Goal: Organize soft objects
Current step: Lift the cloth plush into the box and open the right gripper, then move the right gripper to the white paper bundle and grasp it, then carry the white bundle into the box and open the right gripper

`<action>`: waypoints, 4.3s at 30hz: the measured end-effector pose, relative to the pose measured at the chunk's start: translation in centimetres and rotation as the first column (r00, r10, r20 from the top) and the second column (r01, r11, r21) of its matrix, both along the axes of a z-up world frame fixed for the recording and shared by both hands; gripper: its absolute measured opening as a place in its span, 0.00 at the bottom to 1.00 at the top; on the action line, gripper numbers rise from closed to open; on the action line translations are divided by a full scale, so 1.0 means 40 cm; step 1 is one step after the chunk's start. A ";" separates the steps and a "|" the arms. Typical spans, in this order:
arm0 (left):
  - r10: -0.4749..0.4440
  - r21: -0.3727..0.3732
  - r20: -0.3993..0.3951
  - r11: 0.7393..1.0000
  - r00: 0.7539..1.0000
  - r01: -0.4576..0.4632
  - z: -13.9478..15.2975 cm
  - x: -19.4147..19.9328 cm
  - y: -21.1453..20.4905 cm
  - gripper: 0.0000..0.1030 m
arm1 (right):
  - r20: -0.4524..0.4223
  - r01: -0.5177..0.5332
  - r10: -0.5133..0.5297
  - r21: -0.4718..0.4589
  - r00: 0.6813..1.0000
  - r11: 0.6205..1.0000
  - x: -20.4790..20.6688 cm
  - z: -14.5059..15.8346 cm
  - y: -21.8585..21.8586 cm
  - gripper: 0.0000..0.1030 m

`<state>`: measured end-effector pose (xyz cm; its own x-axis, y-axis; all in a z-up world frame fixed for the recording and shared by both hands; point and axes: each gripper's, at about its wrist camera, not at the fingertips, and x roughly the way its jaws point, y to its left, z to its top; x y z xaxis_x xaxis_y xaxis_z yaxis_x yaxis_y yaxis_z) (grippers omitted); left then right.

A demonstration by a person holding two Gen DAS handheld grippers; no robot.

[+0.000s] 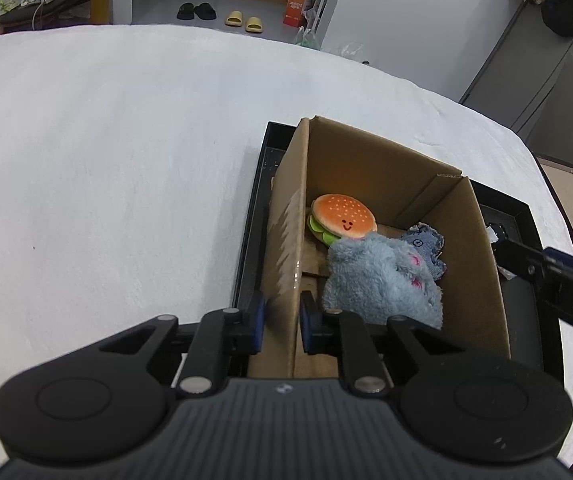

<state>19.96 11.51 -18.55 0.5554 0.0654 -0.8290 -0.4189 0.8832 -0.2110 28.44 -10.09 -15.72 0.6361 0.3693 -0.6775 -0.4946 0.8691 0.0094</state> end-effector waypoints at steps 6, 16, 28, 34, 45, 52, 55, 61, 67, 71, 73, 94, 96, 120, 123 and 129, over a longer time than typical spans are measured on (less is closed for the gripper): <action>-0.002 0.030 -0.002 1.000 1.000 0.003 0.011 0.000 -0.013 0.16 | -0.009 0.016 -0.016 -0.003 1.000 1.000 -0.004 -0.005 -0.033 0.62; 0.008 0.071 0.003 0.997 1.000 -0.008 0.026 0.010 -0.024 0.20 | -0.023 0.054 -0.053 0.011 0.998 0.999 0.009 -0.022 -0.085 0.62; 0.030 0.105 -0.005 0.994 1.000 -0.029 0.034 0.047 -0.047 0.54 | -0.034 0.111 -0.110 0.016 0.993 0.994 0.063 -0.055 -0.147 0.62; 0.030 0.123 -0.016 0.992 0.999 -0.028 0.030 0.072 -0.065 0.57 | -0.035 0.138 -0.138 0.007 0.990 0.990 0.094 -0.076 -0.179 0.62; 0.057 0.168 -0.015 0.984 0.998 -0.053 0.023 0.118 -0.089 0.59 | -0.061 0.172 -0.173 -0.012 0.983 0.985 0.171 -0.134 -0.231 0.59; 0.077 0.195 -0.016 0.978 0.997 -0.072 0.017 0.143 -0.093 0.59 | -0.093 0.179 -0.178 0.002 0.980 0.984 0.212 -0.169 -0.242 0.59; 0.083 0.201 -0.019 0.976 0.996 -0.077 0.014 0.151 -0.092 0.59 | -0.101 0.178 -0.177 0.006 0.979 0.984 0.229 -0.181 -0.241 0.59; 0.093 0.204 -0.027 0.975 0.995 -0.086 0.002 0.160 -0.089 0.59 | -0.114 0.180 -0.179 -0.002 0.977 0.984 0.256 -0.210 -0.238 0.58; 0.099 0.200 -0.027 0.976 0.995 -0.092 0.000 0.163 -0.081 0.59 | -0.127 0.174 -0.173 -0.007 0.977 0.985 0.268 -0.227 -0.232 0.43; 0.101 0.190 -0.027 0.977 0.995 -0.094 -0.001 0.159 -0.078 0.59 | -0.117 0.177 -0.177 -0.008 0.977 0.984 0.263 -0.226 -0.234 0.41; 0.100 0.182 -0.026 0.979 0.995 -0.094 0.001 0.156 -0.075 0.59 | -0.113 0.179 -0.179 -0.010 0.977 0.984 0.258 -0.224 -0.236 0.41; 0.022 0.140 -0.033 0.990 0.999 -0.018 0.024 0.098 -0.075 0.59 | -0.084 0.184 -0.185 -0.021 0.979 0.983 0.155 -0.141 -0.239 0.41; 0.012 0.137 -0.034 0.991 0.999 -0.007 0.026 0.090 -0.075 0.59 | -0.078 0.184 -0.184 -0.019 0.980 0.983 0.144 -0.128 -0.233 0.41; -0.032 0.042 -0.005 0.999 0.999 0.032 0.032 0.008 -0.031 0.54 | 0.016 0.060 -0.060 0.013 0.998 0.998 0.017 0.018 -0.108 0.41; -0.037 0.020 -0.003 0.999 0.999 0.037 0.025 0.002 -0.023 0.51 | 0.026 0.041 -0.041 0.010 0.999 0.999 0.006 0.027 -0.085 0.41; -0.050 -0.013 0.005 0.999 0.999 0.050 0.018 -0.007 -0.013 0.44 | 0.038 0.013 -0.013 -0.003 0.999 1.000 -0.015 0.038 -0.042 0.41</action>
